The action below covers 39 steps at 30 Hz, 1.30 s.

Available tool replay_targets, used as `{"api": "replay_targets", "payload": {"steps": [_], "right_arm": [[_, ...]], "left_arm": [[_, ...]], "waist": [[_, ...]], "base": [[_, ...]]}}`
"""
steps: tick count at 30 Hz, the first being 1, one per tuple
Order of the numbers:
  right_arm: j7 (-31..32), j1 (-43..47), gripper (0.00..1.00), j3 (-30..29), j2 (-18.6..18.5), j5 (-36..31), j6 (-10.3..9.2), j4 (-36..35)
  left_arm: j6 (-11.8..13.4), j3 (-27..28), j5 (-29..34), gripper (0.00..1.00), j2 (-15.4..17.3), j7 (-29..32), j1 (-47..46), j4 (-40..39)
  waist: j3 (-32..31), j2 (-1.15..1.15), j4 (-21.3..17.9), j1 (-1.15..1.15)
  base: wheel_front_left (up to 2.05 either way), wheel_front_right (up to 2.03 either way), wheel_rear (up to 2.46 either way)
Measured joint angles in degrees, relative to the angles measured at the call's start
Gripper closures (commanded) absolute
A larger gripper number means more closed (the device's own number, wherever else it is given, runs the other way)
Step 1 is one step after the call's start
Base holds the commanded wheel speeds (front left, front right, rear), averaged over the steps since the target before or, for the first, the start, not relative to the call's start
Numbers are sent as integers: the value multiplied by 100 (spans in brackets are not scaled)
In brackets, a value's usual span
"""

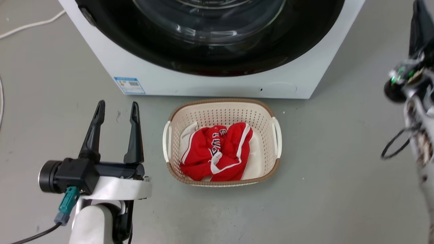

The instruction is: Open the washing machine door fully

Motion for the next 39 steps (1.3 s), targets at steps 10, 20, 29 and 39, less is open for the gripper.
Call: {"api": "replay_targets", "payload": {"steps": [10, 20, 29, 39], "right_arm": [[1048, -1992, 100, 970, -561, -263, 0, 1677], [1744, -3004, 100, 1642, -501, -623, 0, 2555], [1755, -3600, 100, 1822, -342, -773, 0, 3212], [2446, -3786, 100, 1868, -322, -732, 0, 3376]], "left_arm": [[-100, -161, 24, 0, -1, 0, -353, -75], [-137, -163, -32, 0, -2, 0, -524, -124], [-156, -141, -49, 0, -3, 0, -694, -147], [-174, -196, -76, 0, -3, 0, -775, -81]], "waist": [[469, 0, 156, 0], [815, 0, 225, 0], [1104, 0, 285, 0], [1159, 0, 300, 0]], "base": [[0, 0, 0], [0, 0, 0], [0, 0, 0], [0, 0, 0]]}}
